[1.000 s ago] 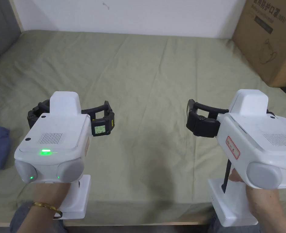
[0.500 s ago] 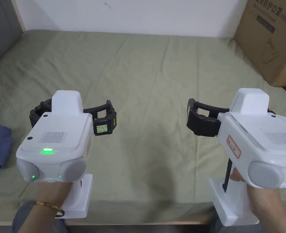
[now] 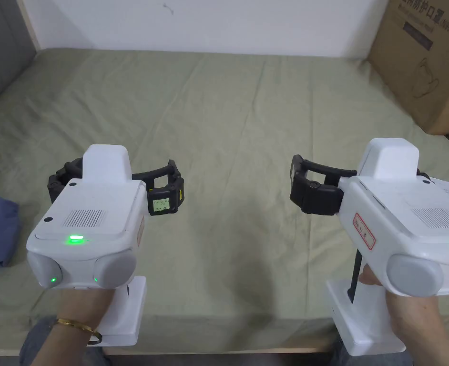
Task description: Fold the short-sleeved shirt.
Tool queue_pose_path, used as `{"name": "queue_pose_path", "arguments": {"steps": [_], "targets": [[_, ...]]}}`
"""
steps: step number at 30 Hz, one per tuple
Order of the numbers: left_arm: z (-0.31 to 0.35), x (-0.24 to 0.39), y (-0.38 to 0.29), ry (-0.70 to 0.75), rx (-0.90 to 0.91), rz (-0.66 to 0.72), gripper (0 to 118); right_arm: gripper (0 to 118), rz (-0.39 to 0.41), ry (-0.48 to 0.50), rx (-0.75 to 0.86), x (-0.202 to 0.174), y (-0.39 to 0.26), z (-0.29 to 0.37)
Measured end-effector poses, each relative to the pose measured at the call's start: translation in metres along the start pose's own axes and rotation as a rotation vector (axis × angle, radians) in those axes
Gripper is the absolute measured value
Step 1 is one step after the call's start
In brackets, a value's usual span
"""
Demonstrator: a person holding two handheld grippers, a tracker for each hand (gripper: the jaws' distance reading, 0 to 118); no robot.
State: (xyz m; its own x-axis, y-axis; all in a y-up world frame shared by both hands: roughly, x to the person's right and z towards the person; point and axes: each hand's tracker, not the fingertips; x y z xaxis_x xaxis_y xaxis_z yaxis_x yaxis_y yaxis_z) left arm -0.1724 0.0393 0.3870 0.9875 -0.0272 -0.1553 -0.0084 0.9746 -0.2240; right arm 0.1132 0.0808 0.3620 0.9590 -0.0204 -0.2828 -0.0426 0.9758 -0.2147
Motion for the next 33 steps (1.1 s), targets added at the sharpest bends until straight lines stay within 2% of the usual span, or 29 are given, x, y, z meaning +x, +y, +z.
{"name": "queue_pose_path", "arguments": {"steps": [33], "targets": [[0.0031,0.005,0.0001,-0.005,0.006,-0.002,118,118,0.005,0.012,-0.002,-0.0021,-0.002,0.0008]]}}
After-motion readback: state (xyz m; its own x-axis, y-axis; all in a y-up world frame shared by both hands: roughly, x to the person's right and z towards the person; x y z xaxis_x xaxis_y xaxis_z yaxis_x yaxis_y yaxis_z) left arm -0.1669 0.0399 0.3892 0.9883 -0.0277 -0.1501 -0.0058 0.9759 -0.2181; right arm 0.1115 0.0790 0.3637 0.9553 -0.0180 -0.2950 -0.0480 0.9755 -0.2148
